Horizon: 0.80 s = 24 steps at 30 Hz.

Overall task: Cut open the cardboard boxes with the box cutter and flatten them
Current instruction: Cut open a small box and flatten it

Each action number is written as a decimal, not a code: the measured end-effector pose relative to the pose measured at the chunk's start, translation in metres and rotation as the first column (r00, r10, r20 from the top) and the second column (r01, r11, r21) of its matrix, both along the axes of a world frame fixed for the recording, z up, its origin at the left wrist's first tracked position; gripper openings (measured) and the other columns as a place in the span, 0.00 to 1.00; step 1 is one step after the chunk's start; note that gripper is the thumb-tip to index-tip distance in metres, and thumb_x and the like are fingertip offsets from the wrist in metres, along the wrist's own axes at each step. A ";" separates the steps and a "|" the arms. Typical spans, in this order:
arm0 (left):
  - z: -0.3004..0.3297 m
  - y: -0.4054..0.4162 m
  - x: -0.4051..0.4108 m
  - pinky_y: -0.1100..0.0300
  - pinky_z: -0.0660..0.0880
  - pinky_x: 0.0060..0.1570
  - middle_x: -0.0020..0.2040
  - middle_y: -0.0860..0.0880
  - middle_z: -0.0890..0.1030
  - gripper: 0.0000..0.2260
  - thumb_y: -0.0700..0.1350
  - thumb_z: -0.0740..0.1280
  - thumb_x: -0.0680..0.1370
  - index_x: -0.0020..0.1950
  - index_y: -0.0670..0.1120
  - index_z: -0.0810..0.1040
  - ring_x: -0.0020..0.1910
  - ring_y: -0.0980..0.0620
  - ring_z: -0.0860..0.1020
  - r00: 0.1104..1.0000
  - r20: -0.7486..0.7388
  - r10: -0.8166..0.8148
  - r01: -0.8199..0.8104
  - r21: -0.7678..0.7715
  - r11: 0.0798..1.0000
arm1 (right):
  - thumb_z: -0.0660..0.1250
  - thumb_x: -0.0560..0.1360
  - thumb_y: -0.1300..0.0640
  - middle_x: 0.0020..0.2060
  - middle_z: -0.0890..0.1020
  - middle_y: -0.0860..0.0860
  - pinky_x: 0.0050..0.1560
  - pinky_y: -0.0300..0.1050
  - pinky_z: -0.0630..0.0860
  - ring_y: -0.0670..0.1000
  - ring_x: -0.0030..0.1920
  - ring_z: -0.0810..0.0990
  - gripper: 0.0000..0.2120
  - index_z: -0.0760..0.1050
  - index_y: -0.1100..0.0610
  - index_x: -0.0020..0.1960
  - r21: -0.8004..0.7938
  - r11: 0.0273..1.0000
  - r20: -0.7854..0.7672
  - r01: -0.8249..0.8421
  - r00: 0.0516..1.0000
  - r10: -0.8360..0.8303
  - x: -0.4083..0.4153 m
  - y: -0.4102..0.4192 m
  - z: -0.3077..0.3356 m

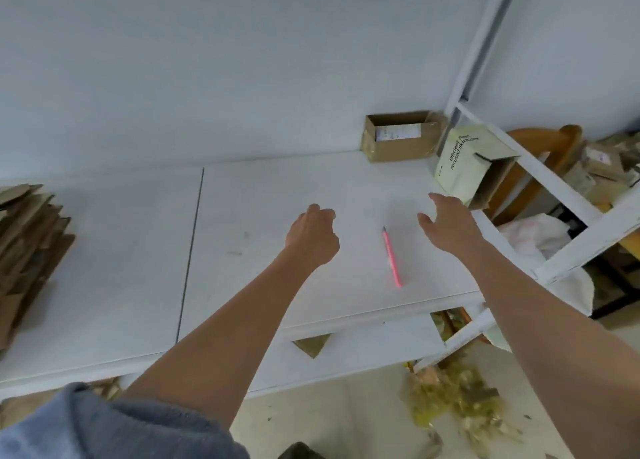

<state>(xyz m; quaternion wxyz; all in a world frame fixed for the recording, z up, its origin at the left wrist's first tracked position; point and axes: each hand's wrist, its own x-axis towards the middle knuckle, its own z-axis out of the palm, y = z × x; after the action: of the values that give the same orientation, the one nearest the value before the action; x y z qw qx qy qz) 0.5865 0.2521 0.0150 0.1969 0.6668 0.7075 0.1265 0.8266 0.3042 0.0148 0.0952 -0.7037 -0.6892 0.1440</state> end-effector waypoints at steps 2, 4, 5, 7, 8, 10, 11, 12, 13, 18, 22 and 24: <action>-0.006 0.018 0.015 0.54 0.71 0.56 0.68 0.45 0.69 0.19 0.39 0.62 0.80 0.72 0.44 0.71 0.67 0.46 0.71 1.000 -0.011 -0.003 0.004 0.012 1.000 | 0.60 0.82 0.50 0.71 0.66 0.64 0.70 0.57 0.64 0.62 0.73 0.63 0.28 0.57 0.58 0.78 0.049 0.997 -0.040 0.055 0.998 -0.053 0.021 0.015 -0.011; -0.012 0.033 0.032 0.54 0.71 0.56 0.67 0.45 0.70 0.18 0.39 0.62 0.79 0.69 0.43 0.72 0.66 0.45 0.71 1.000 -0.015 0.002 -0.002 0.014 1.000 | 0.60 0.82 0.50 0.72 0.62 0.65 0.70 0.58 0.63 0.64 0.73 0.61 0.28 0.56 0.56 0.79 0.071 0.991 -0.103 0.115 0.989 -0.108 0.041 0.031 -0.021; -0.016 0.039 0.040 0.54 0.71 0.55 0.67 0.45 0.70 0.18 0.38 0.62 0.79 0.69 0.43 0.72 0.66 0.45 0.71 1.000 -0.013 0.002 -0.002 0.010 1.000 | 0.60 0.82 0.50 0.73 0.60 0.66 0.71 0.58 0.61 0.65 0.73 0.59 0.28 0.56 0.55 0.79 0.073 0.988 -0.127 0.134 0.984 -0.124 0.051 0.039 -0.027; -0.026 0.048 0.056 0.53 0.72 0.55 0.67 0.45 0.70 0.19 0.38 0.62 0.79 0.70 0.43 0.72 0.66 0.45 0.72 1.000 -0.010 0.006 -0.006 0.022 1.000 | 0.60 0.82 0.50 0.75 0.56 0.67 0.73 0.58 0.58 0.66 0.75 0.55 0.28 0.57 0.54 0.79 0.076 0.984 -0.168 0.163 0.974 -0.149 0.072 0.054 -0.040; -0.031 0.053 0.063 0.53 0.72 0.56 0.68 0.45 0.70 0.19 0.38 0.62 0.79 0.71 0.43 0.71 0.66 0.45 0.72 1.000 -0.002 0.014 -0.014 0.037 0.999 | 0.60 0.82 0.49 0.75 0.55 0.67 0.73 0.56 0.58 0.66 0.75 0.54 0.28 0.57 0.53 0.79 0.071 0.982 -0.176 0.173 0.971 -0.159 0.081 0.063 -0.045; -0.043 0.055 0.076 0.52 0.73 0.59 0.70 0.45 0.69 0.21 0.39 0.62 0.80 0.73 0.44 0.69 0.67 0.45 0.71 0.999 0.023 0.032 -0.032 0.026 0.999 | 0.60 0.82 0.48 0.76 0.53 0.66 0.73 0.54 0.57 0.65 0.76 0.53 0.28 0.57 0.51 0.79 0.035 0.985 -0.169 0.172 0.972 -0.163 0.099 0.078 -0.056; -0.049 0.054 0.081 0.52 0.72 0.61 0.71 0.46 0.68 0.21 0.40 0.62 0.80 0.74 0.45 0.68 0.69 0.46 0.70 0.999 0.029 0.039 -0.039 0.015 0.999 | 0.60 0.82 0.47 0.76 0.52 0.65 0.73 0.54 0.57 0.64 0.76 0.52 0.28 0.57 0.50 0.79 0.026 0.987 -0.168 0.161 0.973 -0.155 0.105 0.086 -0.059; -0.055 0.053 0.083 0.52 0.71 0.62 0.72 0.46 0.67 0.21 0.40 0.62 0.81 0.74 0.45 0.68 0.70 0.46 0.69 0.999 0.028 0.042 -0.042 0.005 0.999 | 0.60 0.81 0.47 0.77 0.50 0.64 0.74 0.55 0.56 0.64 0.76 0.51 0.28 0.57 0.49 0.79 0.019 0.989 -0.176 0.148 0.974 -0.143 0.110 0.094 -0.061; -0.059 0.052 0.085 0.52 0.70 0.63 0.73 0.46 0.66 0.21 0.41 0.62 0.81 0.75 0.46 0.67 0.71 0.46 0.68 0.999 0.024 0.047 -0.046 -0.007 0.999 | 0.61 0.81 0.46 0.78 0.48 0.62 0.74 0.56 0.55 0.64 0.77 0.50 0.29 0.56 0.48 0.79 0.012 0.990 -0.188 0.138 0.973 -0.133 0.114 0.103 -0.061; -0.070 0.046 0.078 0.51 0.68 0.67 0.74 0.47 0.64 0.21 0.42 0.63 0.80 0.74 0.47 0.68 0.73 0.48 0.66 0.990 0.044 0.136 -0.134 -0.044 0.990 | 0.63 0.80 0.46 0.79 0.50 0.53 0.75 0.56 0.57 0.60 0.77 0.53 0.34 0.54 0.56 0.80 -0.012 1.000 -0.233 0.021 0.972 -0.023 0.109 0.125 -0.063; -0.063 0.031 0.068 0.51 0.69 0.66 0.74 0.46 0.66 0.21 0.44 0.63 0.81 0.74 0.46 0.68 0.71 0.47 0.68 0.978 0.034 0.207 -0.204 -0.080 0.976 | 0.63 0.81 0.50 0.79 0.54 0.53 0.77 0.49 0.55 0.53 0.78 0.54 0.31 0.57 0.61 0.79 0.043 0.996 -0.378 -0.078 0.921 0.088 0.079 0.101 -0.055; -0.052 0.025 0.059 0.51 0.69 0.67 0.73 0.46 0.67 0.20 0.46 0.63 0.81 0.73 0.46 0.69 0.70 0.47 0.69 0.964 0.061 0.260 -0.254 -0.092 0.963 | 0.64 0.81 0.52 0.78 0.57 0.52 0.76 0.47 0.56 0.52 0.77 0.57 0.29 0.60 0.60 0.78 0.110 0.983 -0.446 -0.147 0.877 0.181 0.060 0.083 -0.042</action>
<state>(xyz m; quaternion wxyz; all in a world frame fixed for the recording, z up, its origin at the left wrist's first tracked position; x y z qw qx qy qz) 0.6453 0.2768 -0.0372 0.2318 0.5557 0.7851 0.1454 0.8861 0.3869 -0.0275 0.2667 -0.5856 -0.7098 0.2866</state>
